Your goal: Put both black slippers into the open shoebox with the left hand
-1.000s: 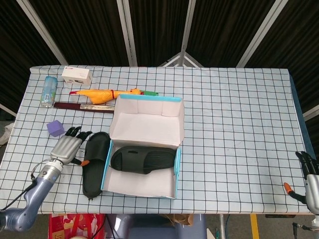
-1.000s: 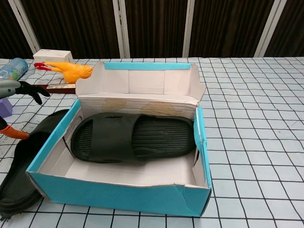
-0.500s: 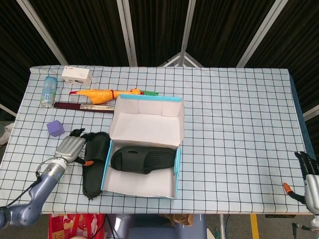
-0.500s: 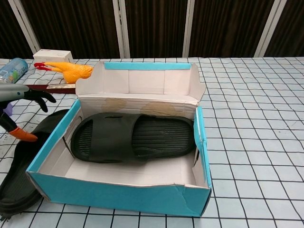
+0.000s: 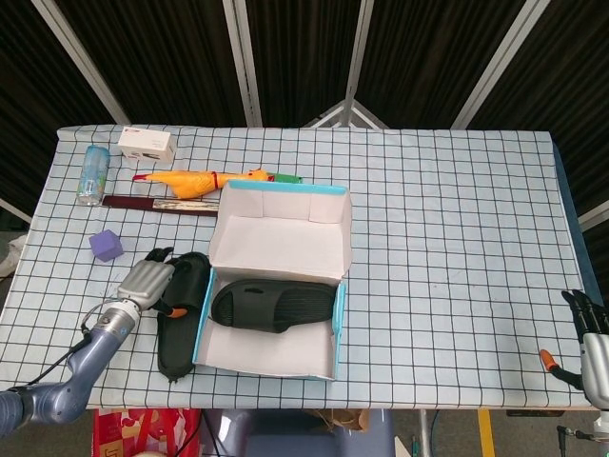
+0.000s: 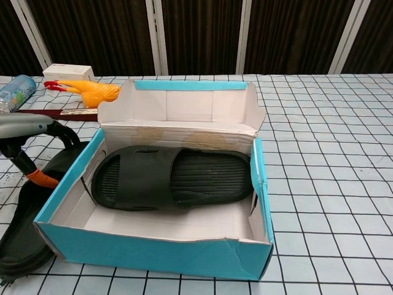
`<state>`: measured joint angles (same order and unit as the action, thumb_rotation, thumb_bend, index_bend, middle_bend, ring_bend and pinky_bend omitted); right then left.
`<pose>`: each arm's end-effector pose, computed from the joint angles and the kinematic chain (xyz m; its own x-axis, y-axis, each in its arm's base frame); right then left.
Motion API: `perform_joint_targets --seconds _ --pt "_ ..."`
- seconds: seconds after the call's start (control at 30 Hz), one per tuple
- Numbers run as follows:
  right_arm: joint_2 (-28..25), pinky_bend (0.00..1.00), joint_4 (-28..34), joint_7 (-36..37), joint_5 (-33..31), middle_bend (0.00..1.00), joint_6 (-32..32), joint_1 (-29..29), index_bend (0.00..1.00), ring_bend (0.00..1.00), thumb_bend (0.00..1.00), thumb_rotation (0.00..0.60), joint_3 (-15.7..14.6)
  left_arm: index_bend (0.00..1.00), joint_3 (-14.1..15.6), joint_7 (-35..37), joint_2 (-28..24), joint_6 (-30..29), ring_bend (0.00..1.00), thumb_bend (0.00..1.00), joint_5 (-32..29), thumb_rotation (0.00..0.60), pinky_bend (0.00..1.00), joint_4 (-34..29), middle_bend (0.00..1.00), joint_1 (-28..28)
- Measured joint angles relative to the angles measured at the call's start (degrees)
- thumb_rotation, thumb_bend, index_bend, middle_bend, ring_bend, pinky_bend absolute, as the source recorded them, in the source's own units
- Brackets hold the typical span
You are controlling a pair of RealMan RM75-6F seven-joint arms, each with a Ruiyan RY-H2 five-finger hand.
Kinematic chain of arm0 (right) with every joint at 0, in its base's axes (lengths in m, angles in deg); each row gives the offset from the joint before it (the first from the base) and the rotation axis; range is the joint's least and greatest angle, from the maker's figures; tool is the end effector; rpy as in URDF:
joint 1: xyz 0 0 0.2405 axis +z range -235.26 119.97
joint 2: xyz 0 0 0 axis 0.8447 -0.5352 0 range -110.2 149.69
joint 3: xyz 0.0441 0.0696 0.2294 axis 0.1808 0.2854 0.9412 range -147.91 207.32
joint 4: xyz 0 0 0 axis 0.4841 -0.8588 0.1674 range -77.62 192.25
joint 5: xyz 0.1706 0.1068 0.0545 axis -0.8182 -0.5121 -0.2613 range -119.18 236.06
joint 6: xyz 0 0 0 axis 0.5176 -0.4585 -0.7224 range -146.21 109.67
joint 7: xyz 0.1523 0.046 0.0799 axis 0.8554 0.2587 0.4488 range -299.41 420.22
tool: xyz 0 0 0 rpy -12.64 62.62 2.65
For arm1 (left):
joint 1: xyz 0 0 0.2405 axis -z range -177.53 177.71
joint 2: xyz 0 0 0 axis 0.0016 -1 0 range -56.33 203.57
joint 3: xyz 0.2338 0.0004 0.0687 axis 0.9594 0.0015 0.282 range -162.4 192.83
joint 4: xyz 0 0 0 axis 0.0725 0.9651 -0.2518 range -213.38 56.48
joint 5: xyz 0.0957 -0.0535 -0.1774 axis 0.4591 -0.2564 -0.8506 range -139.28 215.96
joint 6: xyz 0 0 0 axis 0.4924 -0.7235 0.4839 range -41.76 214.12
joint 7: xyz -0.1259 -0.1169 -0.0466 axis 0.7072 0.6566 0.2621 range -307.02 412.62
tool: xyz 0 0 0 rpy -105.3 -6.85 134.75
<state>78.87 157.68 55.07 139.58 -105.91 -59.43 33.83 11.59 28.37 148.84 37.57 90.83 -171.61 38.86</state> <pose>-0.3095 -0.1814 0.1844 0.4296 0.0037 0.9030 -0.8900 0.1709 0.4228 -0.2164 0.3362 0.0067 0.5157 0.4643 0.7200 0.8555 -0.2339 -0.4620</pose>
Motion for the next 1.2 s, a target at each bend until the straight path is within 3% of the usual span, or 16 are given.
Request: perform_joint_targets --seconds 0.13,0.47,0.73,0.9,1.03,1.2 --pt "0.0 0.14 0.0 -0.1 0.0 0.12 0.2 0.1 0.12 0.17 0.25 0.600 -0.1 0.27 0.5 -0.1 0.5 0.4 0.00 0.31 -0.3 0.503 0.03 0.6 0.27 0.6" --pt "0.0 0.14 0.1 -0.2 0.0 0.12 0.1 0.1 0.12 0.17 0.25 0.600 -0.1 0.29 0.6 1.2 1.3 0.3 0.00 0.32 -0.3 0.515 0.03 1.8 0.30 1.0" --pt "0.0 0.14 0.1 -0.1 -0.2 0.12 0.1 0.1 0.12 0.17 0.25 0.600 0.0 0.35 0.7 2.8 2.0 0.2 0.00 0.35 0.1 0.522 0.03 3.1 0.39 0.9" --pt "0.0 0.14 0.2 -0.3 -0.1 0.12 0.3 0.1 0.12 0.17 0.25 0.600 -0.1 0.44 0.5 3.5 2.1 -0.4 0.02 0.39 0.9 0.539 0.03 3.2 0.48 0.9" --pt "0.0 0.14 0.2 -0.3 -0.2 0.12 0.4 0.2 0.12 0.17 0.25 0.600 -0.1 0.53 0.0 4.4 2.2 -1.9 0.08 0.44 2.0 0.595 0.03 3.3 0.55 0.5" --pt "0.0 0.14 0.2 -0.2 -0.3 0.12 0.5 0.2 0.12 0.17 0.25 0.600 -0.1 0.60 -0.5 5.7 2.2 -4.6 0.11 0.46 4.5 0.600 0.03 3.4 0.60 -0.4"
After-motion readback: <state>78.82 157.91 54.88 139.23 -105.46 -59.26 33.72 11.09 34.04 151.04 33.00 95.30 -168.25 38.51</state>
